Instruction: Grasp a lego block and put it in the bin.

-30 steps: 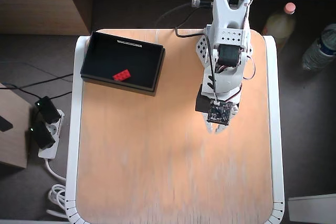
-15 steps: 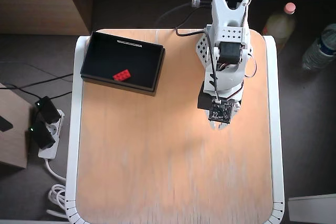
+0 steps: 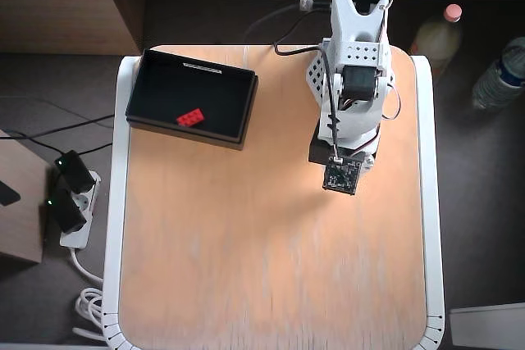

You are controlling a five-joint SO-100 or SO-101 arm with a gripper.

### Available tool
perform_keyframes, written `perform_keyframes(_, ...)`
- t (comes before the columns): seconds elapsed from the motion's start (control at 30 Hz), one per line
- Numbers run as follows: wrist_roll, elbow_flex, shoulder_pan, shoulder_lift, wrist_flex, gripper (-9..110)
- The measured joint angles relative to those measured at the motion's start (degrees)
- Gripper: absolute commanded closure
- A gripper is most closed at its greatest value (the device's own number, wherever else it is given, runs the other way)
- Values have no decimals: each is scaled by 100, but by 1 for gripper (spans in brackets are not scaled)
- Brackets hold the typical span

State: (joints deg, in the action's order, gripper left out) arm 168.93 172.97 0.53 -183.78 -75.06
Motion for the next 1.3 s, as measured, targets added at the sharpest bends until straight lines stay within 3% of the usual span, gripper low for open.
perform_keyframes(1.3, -211, 0, 9, 0, -18, 101)
